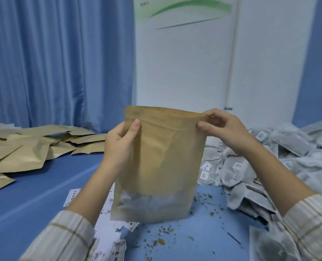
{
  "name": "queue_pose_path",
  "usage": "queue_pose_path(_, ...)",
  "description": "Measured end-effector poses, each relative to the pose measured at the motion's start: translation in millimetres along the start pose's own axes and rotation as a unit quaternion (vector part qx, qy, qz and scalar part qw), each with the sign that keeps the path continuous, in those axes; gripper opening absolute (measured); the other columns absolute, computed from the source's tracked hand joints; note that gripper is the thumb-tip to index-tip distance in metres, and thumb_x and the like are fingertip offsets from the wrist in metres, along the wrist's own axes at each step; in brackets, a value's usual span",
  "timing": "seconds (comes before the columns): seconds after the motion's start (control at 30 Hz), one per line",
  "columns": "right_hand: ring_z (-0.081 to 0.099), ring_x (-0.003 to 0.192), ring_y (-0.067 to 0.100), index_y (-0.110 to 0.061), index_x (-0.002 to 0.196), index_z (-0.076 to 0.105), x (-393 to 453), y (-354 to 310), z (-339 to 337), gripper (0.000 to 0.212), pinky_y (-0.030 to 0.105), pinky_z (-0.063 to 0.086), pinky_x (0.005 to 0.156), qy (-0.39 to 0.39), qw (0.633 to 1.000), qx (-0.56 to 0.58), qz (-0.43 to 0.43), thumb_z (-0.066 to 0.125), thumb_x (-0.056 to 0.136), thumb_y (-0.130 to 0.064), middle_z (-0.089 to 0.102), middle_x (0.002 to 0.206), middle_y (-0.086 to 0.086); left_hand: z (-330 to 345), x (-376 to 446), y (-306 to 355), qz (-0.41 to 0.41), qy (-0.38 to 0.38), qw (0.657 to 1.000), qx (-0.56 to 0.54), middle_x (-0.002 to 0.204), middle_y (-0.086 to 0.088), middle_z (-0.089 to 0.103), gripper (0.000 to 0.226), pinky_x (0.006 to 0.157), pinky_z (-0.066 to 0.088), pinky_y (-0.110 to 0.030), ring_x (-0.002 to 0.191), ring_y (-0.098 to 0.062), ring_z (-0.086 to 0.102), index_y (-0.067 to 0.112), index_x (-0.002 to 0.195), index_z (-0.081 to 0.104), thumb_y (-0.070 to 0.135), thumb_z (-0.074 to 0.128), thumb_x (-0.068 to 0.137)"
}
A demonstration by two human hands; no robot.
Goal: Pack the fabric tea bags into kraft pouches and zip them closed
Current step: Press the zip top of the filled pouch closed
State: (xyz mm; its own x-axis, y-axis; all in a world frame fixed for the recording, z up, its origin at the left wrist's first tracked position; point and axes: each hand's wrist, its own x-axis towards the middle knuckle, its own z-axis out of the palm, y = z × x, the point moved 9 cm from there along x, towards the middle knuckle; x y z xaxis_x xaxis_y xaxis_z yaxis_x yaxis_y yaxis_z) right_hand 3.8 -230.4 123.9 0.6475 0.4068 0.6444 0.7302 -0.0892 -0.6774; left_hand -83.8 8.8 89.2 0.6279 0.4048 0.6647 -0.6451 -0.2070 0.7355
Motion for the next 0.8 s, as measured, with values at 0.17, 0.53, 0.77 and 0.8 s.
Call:
queue_pose_path(0.17, 0.070, 0.087, 0.015, -0.034, 0.099, 0.066, -3, 32, -19, 0.060, 0.036, 0.053, 0.083, 0.075, 0.988, 0.109, 0.078, 0.086, 0.045, -0.049, 0.074, 0.091, 0.003, 30, 4, -31, -0.134, -0.052, 0.984, -0.105, 0.098, -0.014, 0.070, 0.036, 0.081, 0.050, -0.037, 0.087, -0.024, 0.064, 0.007, 0.090, 0.070, 0.040, 0.067, 0.076)
queue_pose_path(0.53, 0.060, 0.061, 0.005, -0.032, 0.089, 0.060, -17, 56, -56, 0.035, 0.024, 0.047, 0.080, 0.214, 0.967, 0.113, 0.079, 0.081, 0.068, -0.014, 0.057, 0.049, -0.009, 37, 16, -54, -0.129, 0.046, 0.990, -0.026, 0.074, -0.011, 0.054, 0.043, 0.066, 0.037, -0.034, 0.069, -0.020, 0.045, -0.015, 0.083, 0.058, 0.026, 0.072, 0.081)
queue_pose_path(0.77, 0.054, 0.108, 0.016, -0.029, 0.111, 0.058, -2, 43, -47, 0.029, 0.029, 0.039, 0.092, 0.138, 0.948, -0.285, 0.044, 0.066, 0.083, -0.030, 0.060, 0.116, -0.003, 48, 14, -54, -0.081, 0.036, 0.996, 0.033, 0.071, -0.010, 0.055, 0.038, 0.066, 0.037, -0.032, 0.068, -0.017, 0.045, -0.007, 0.082, 0.062, 0.030, 0.069, 0.083)
queue_pose_path(0.8, 0.047, 0.120, 0.019, -0.023, 0.119, 0.056, 4, 28, -37, 0.033, 0.029, 0.034, 0.098, 0.141, 0.920, -0.367, -0.008, 0.060, 0.087, -0.029, 0.053, 0.127, -0.001, 51, 14, -52, -0.075, 0.037, 0.996, 0.035, 0.071, -0.009, 0.056, 0.037, 0.066, 0.037, -0.032, 0.067, -0.016, 0.045, -0.005, 0.080, 0.063, 0.030, 0.069, 0.083)
